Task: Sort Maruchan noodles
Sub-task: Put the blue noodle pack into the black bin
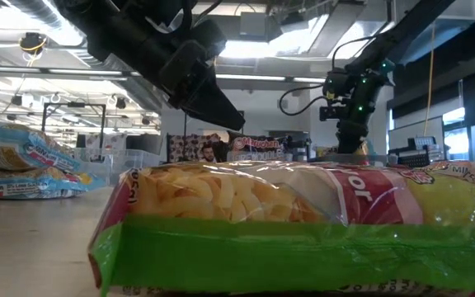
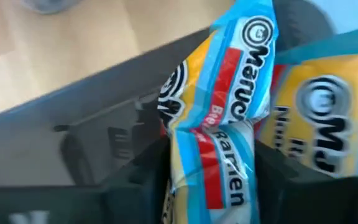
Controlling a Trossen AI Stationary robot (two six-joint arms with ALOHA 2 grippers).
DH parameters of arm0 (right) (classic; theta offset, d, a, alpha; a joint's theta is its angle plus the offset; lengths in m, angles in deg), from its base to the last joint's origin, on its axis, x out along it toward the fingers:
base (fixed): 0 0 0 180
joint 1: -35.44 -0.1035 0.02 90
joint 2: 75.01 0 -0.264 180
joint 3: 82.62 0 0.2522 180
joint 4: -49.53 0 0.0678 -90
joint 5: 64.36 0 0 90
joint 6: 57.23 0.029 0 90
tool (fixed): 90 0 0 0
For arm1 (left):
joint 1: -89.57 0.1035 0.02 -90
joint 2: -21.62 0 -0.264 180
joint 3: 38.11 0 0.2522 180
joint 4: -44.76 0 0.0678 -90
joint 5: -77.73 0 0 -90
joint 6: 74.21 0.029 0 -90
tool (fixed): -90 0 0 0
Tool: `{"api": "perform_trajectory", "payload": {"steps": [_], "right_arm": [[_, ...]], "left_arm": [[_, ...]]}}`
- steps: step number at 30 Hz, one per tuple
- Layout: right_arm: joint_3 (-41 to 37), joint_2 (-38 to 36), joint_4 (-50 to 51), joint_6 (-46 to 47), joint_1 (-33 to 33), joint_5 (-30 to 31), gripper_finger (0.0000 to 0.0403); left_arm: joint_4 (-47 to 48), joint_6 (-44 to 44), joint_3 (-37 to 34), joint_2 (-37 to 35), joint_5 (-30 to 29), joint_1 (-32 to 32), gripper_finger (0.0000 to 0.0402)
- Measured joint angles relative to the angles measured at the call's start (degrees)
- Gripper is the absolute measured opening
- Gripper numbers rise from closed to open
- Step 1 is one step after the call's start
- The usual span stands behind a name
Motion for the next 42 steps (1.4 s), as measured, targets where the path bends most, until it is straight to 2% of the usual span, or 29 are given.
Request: {"api": "perform_trajectory", "payload": {"steps": [3, 8, 13, 21, 25, 29, 34, 38, 42], "right_arm": [[0.0, 0.0, -0.4, 0.0, -0.1, 3.9, 0.0209], [0.0, -0.1, 0.8, 0.7, -0.1, 5.4, 0.0242], [0.0, -2.7, 2.0, 0.8, -2.2, 8.7, 0.0249], [0.0, -12.4, 4.5, 3.3, -8.7, 14.8, 0.0250], [0.1, -19.0, 6.4, 7.2, -16.0, 9.4, 0.0250], [0.1, -23.9, 5.9, 13.3, -26.5, 6.5, 0.0250], [-0.3, -25.3, 1.7, 19.3, -40.6, 2.5, 0.0250], [-4.5, -25.3, -7.7, 22.0, -51.0, 3.4, 0.0250], [-9.4, -25.3, -15.8, 27.6, -58.8, 6.6, 0.0250]], "left_arm": [[0.0, -0.1, 0.0, 0.0, 0.2, 0.0, 0.0194], [0.0, -1.2, 0.0, 0.0, 0.2, 0.0, 0.0194], [0.0, -1.2, 0.0, 0.0, 0.2, 0.0, 0.0194], [-1.4, -1.2, 0.0, 0.0, 0.2, 0.0, 0.0194], [-1.8, -4.0, 0.0, 0.0, 0.4, 0.0, 0.0194], [-2.1, -6.4, 0.0, 0.0, 0.4, -0.5, 0.0194], [-2.1, -7.3, 0.0, 0.0, 0.4, -3.2, 0.0194], [1.8, -10.6, 0.0, -0.5, 0.2, -6.2, 0.0194], [11.2, -18.4, 0.1, -6.3, -1.7, -8.8, 0.0194]]}}
